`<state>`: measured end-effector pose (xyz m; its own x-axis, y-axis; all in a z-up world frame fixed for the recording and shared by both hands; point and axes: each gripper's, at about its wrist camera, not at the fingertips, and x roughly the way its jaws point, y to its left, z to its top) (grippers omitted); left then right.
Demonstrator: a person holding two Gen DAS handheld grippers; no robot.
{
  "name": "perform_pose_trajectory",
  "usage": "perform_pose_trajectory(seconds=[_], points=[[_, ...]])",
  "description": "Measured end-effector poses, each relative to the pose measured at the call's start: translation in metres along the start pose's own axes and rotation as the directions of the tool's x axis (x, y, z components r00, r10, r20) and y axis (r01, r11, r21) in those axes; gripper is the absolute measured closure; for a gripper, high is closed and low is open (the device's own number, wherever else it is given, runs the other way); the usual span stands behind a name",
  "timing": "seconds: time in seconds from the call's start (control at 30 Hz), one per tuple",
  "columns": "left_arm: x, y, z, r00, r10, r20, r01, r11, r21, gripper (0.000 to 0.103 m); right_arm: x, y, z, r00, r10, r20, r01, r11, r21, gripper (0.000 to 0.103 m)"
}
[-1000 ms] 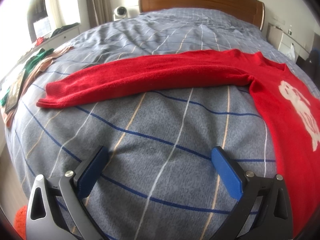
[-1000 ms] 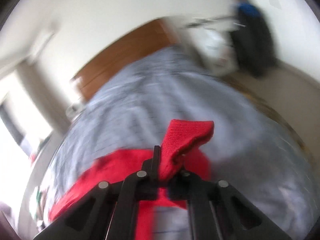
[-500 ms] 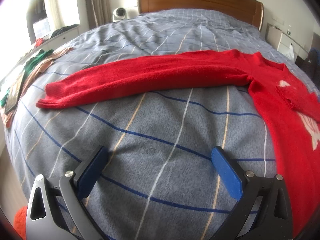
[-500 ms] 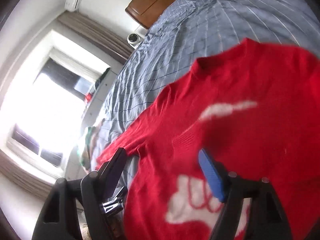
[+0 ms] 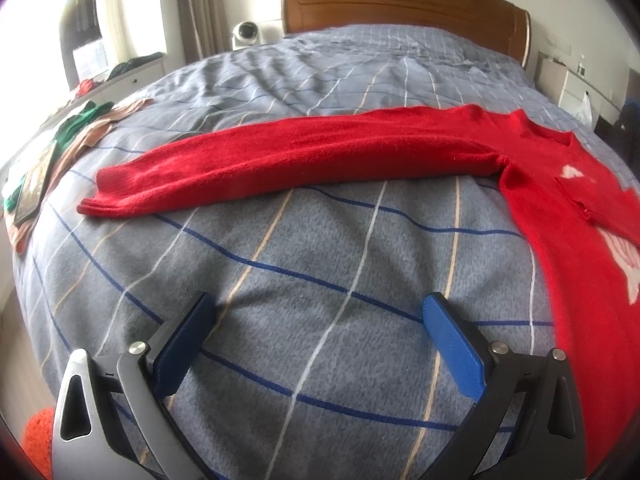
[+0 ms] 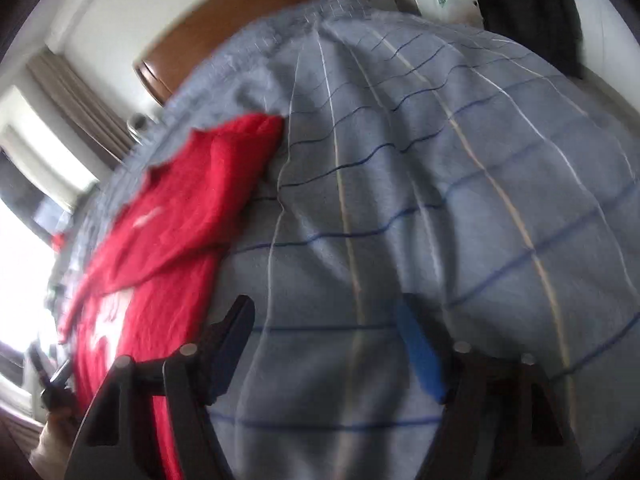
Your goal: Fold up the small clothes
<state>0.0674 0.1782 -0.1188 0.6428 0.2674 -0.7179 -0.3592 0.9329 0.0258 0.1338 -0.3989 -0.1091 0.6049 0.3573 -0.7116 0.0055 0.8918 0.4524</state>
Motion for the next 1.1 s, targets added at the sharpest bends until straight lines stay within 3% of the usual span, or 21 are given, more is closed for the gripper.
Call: perform_pose_trajectory(seconds=[0.2, 0.4, 0.6, 0.7, 0.8, 0.9, 1.0, 1.1], points=[[-0.003, 0.000, 0.000, 1.000, 0.002, -0.010, -0.002, 1.000, 0.005, 0.000, 0.000, -0.005, -0.014, 0.997, 0.011, 0.078, -0.011, 1.000, 0.000, 0.031], [-0.003, 0.001, 0.000, 1.000, -0.009, -0.021, 0.009, 1.000, 0.004, 0.000, -0.007, -0.008, -0.019, 0.996, 0.015, 0.090, -0.015, 1.000, -0.005, 0.031], [-0.005, 0.002, 0.002, 0.999, -0.019, -0.042, 0.019, 1.000, 0.003, 0.001, -0.008, 0.003, -0.020, 0.994, -0.036, 0.099, 0.041, 0.998, -0.054, 0.031], [-0.008, 0.003, 0.007, 0.995, -0.056, -0.079, 0.056, 0.998, -0.003, 0.001, -0.007, 0.003, -0.020, 0.994, -0.041, 0.101, 0.047, 0.997, -0.059, 0.031], [-0.017, 0.014, 0.029, 0.976, -0.176, -0.130, 0.172, 0.984, -0.043, 0.001, -0.007, 0.003, -0.020, 0.994, -0.041, 0.100, 0.047, 0.997, -0.059, 0.031], [-0.033, 0.034, 0.060, 0.961, -0.251, -0.117, 0.245, 0.968, -0.062, 0.001, -0.007, 0.004, -0.020, 0.994, -0.042, 0.100, 0.048, 0.997, -0.060, 0.031], [-0.046, 0.068, 0.095, 0.960, -0.264, -0.093, 0.256, 0.963, -0.088, 0.001, -0.007, 0.004, -0.020, 0.994, -0.040, 0.102, 0.046, 0.997, -0.059, 0.031], [-0.041, 0.112, 0.116, 0.960, -0.259, -0.103, 0.238, 0.954, -0.181, 0.001, -0.007, 0.004, -0.021, 0.994, -0.037, 0.107, 0.043, 0.997, -0.059, 0.031]])
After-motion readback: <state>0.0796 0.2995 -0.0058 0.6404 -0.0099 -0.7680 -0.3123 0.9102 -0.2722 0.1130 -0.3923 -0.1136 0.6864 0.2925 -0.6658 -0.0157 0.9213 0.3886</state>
